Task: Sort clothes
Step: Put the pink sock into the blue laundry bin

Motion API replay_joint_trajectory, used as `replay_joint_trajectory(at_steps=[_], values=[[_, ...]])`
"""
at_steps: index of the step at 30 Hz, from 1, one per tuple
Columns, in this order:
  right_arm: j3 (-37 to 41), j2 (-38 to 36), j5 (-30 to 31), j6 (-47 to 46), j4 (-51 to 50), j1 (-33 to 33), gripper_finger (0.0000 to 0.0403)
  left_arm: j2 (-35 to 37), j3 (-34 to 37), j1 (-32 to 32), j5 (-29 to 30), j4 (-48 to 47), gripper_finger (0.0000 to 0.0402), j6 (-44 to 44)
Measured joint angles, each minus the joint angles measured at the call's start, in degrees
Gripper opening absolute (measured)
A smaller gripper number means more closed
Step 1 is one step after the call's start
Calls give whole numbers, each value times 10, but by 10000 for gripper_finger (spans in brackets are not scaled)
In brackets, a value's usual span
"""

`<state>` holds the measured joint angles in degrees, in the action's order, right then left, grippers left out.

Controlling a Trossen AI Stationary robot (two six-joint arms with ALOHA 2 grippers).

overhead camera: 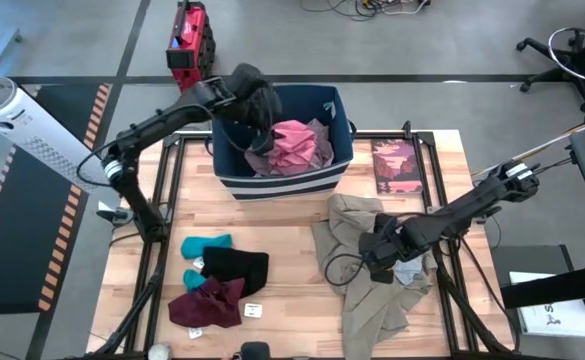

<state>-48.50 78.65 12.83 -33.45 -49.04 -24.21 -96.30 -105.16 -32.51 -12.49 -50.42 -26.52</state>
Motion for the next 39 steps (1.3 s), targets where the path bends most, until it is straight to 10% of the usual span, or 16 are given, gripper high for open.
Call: replay_joint_trajectory(at_steps=[17,28,39], values=[[43,2,53,11,31,70,187,217,121,32,0,87,265,5],[43,2,11,50,45,74,8,413,342,111,-1,183,260,76],[-38,-2,-59,62,44,39,1,547,510,205,66,194,254,170]])
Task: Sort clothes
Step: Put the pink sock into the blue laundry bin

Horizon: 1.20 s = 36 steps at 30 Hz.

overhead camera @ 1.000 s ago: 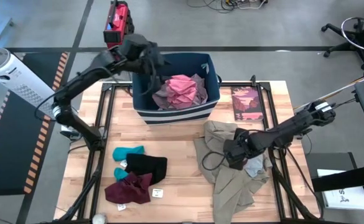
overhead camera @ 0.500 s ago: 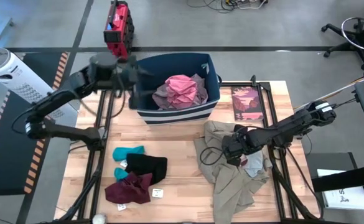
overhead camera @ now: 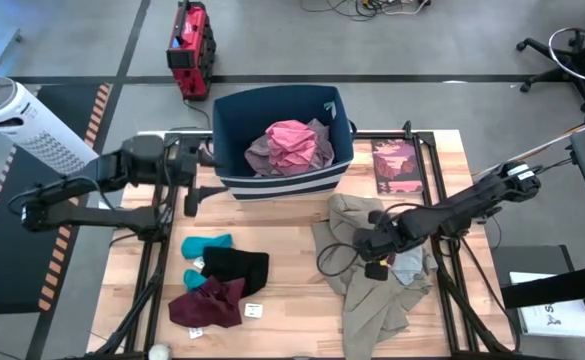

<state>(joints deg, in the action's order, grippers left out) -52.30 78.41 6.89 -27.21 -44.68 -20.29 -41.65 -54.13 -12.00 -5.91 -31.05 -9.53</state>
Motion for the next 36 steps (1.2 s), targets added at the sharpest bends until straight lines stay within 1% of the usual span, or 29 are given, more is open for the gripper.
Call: replay_joint_trajectory(at_steps=[3,7,11,15,18,22,24,25,27,29,31,34,36], values=[[-35,0,1,21,0,-4,1,21,39,13,14,0,258,15],[-82,0,9,55,1,-5,1,38,81,23,15,1,261,30],[-138,0,49,95,1,-4,0,50,118,34,15,17,256,27],[-205,0,110,144,7,0,0,60,152,46,12,48,252,20],[-254,0,185,184,21,6,0,64,173,59,6,63,253,20],[-301,0,295,257,85,28,0,65,194,76,6,66,259,32],[-318,0,332,301,124,49,0,65,201,83,6,66,261,40],[-324,0,339,320,146,63,0,65,204,86,6,66,262,44],[-332,-1,334,360,189,97,0,64,211,92,7,66,263,48],[-337,-1,309,395,222,137,0,64,218,97,7,65,263,57],[-338,1,270,419,259,182,0,63,224,100,7,63,263,64],[-338,9,203,422,292,254,0,57,232,101,8,54,265,78],[-338,19,169,418,307,297,0,51,233,101,9,54,265,88]])
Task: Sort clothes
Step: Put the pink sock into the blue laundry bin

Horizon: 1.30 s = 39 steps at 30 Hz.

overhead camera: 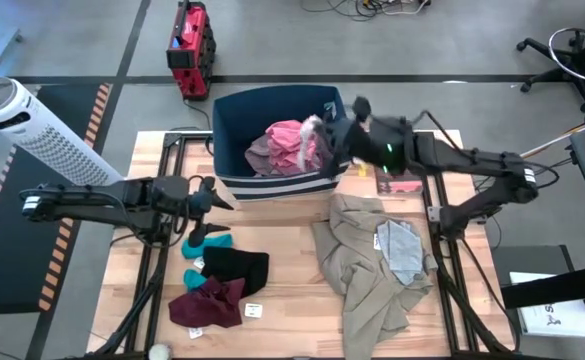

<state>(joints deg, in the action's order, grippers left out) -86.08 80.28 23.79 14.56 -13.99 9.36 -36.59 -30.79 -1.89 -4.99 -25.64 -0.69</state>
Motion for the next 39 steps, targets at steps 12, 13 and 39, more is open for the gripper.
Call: replay_joint_trajectory(at_steps=[12,13,39], values=[[0,69,-30,-31,-10,84,51,-62,6,0,0,-33,274,81],[0,70,-30,-33,-14,81,65,-69,6,1,0,-45,275,92],[1,46,-28,-26,0,99,253,-291,6,6,0,-82,204,193]])
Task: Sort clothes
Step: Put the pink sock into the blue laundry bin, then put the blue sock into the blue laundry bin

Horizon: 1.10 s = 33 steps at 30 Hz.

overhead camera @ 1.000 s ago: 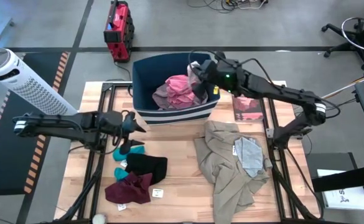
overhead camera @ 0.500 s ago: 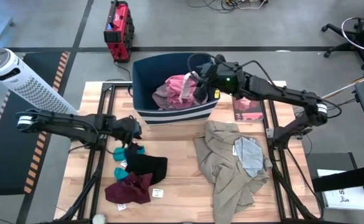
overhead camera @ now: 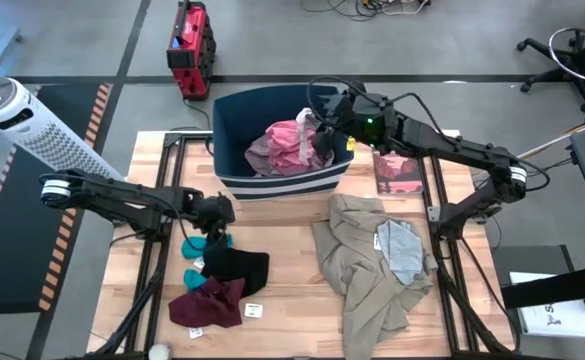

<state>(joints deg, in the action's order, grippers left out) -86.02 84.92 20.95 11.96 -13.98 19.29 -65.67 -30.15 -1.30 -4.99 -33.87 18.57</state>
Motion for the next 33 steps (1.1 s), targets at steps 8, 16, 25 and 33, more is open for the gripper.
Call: replay_joint_trajectory(at_steps=[8,16,25,33], values=[[0,38,-25,-37,-43,40,205,-15,0,0,0,2,176,-2],[0,59,-88,-47,-140,53,136,-17,0,0,1,2,157,-4],[2,5,-98,7,-208,-23,10,-15,0,0,1,7,153,-31],[90,-81,-42,-15,-176,-185,1,-15,0,0,0,6,153,-33]])
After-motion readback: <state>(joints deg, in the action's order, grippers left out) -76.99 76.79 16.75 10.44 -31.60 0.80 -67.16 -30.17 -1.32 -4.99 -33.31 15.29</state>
